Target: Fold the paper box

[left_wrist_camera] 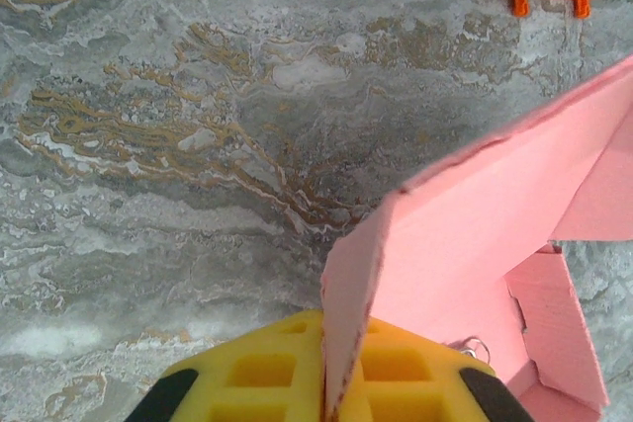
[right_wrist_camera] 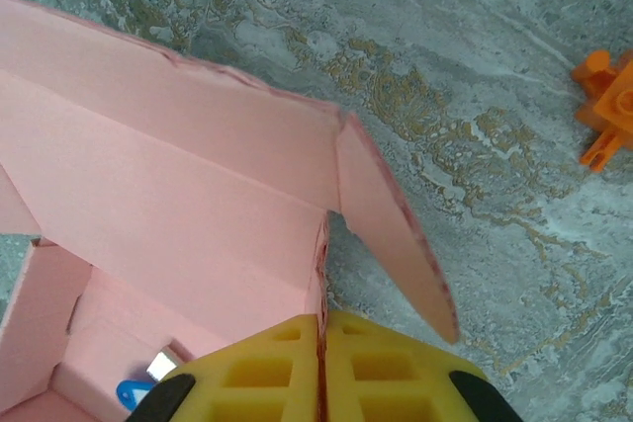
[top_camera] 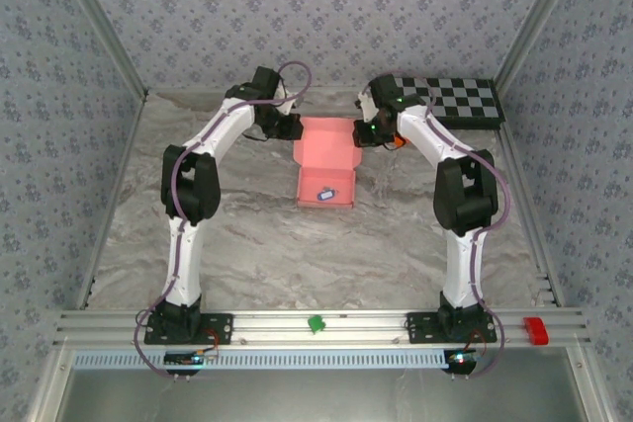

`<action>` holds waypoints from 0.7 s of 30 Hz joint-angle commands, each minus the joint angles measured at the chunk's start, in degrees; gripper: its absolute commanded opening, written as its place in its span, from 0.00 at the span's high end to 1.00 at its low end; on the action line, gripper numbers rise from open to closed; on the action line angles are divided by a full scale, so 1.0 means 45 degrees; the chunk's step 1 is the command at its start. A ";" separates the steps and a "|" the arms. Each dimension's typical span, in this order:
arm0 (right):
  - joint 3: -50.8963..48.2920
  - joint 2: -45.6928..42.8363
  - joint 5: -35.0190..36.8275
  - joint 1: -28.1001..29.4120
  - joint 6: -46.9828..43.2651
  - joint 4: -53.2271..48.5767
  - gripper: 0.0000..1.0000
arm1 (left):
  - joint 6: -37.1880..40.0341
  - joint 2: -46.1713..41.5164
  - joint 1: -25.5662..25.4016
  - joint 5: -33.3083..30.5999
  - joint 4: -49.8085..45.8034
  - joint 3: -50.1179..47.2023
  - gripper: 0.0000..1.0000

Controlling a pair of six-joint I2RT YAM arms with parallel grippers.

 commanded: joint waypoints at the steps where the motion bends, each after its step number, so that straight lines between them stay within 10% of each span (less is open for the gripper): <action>1: -0.0176 -0.0612 0.0899 0.0191 0.0038 0.0347 0.93 | -0.0301 -0.0935 -0.0047 -0.0421 0.0764 -0.0534 0.94; 21: -0.3345 -0.2755 0.3790 0.1501 0.0242 0.5277 1.00 | -0.1456 -0.3947 -0.0426 -0.3062 0.5721 -0.5146 1.00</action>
